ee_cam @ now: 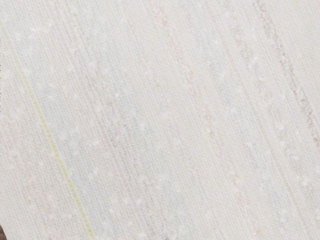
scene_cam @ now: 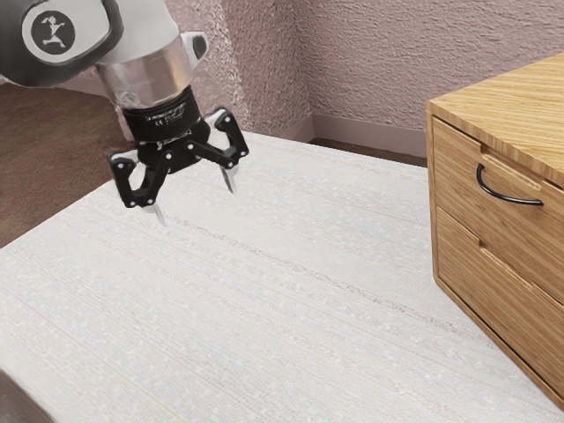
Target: Pull the drawer handle with one arm to open the drawer
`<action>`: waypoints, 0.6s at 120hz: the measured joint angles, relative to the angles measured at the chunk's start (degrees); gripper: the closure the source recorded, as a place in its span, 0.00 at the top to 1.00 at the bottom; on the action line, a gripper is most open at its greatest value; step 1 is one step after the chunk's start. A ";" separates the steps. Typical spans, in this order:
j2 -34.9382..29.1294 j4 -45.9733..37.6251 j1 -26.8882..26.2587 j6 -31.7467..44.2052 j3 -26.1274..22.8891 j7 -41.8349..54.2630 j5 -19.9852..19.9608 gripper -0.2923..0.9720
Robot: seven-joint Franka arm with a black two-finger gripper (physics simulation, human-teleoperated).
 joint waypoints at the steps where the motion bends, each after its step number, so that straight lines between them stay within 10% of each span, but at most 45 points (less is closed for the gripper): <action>1: 0.02 -0.41 0.07 0.23 0.02 -0.24 -0.08 0.77; 72: 6.59 -0.97 -3.96 21.29 -2.17 -9.27 -2.01 0.77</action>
